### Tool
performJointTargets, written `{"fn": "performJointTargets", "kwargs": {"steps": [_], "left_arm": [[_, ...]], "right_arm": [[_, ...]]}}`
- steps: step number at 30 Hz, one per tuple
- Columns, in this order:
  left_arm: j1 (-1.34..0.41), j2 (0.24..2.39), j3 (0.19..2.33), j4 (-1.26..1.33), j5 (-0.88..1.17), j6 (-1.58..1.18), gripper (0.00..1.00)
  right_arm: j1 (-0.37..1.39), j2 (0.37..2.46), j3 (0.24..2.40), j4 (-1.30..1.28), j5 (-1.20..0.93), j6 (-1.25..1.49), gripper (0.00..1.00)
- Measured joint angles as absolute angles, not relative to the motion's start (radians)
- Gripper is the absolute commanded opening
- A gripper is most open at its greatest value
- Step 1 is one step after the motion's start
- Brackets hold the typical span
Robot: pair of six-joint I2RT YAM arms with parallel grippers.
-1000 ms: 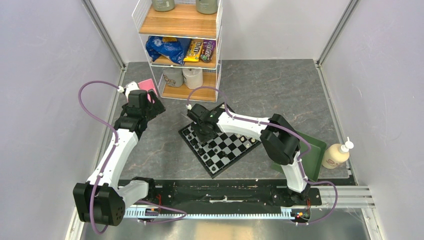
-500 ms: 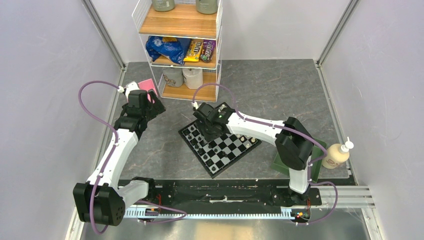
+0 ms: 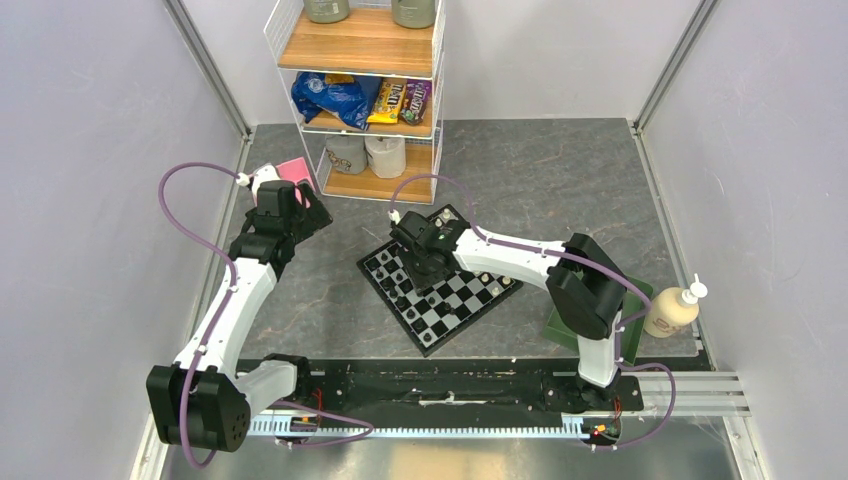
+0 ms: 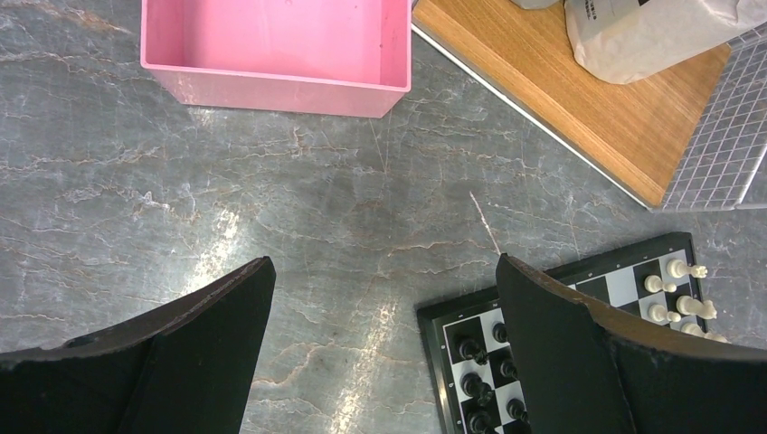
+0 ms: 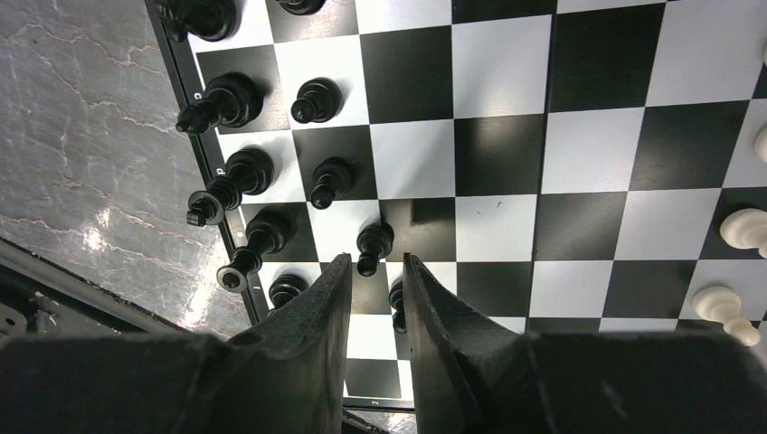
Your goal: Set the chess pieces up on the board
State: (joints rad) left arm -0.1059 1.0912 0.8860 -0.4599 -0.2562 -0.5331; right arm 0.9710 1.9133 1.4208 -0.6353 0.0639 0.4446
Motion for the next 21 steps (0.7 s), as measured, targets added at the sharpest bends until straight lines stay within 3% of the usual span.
{"fn": "performJointTargets", "kwargs": {"steps": [21], "left_arm": [[-0.106, 1.091, 0.883, -0.454, -0.256, -0.533, 1.00]], "right_arm": [[0.973, 1.946, 1.421, -0.624, 0.026, 0.449, 0.17]]}}
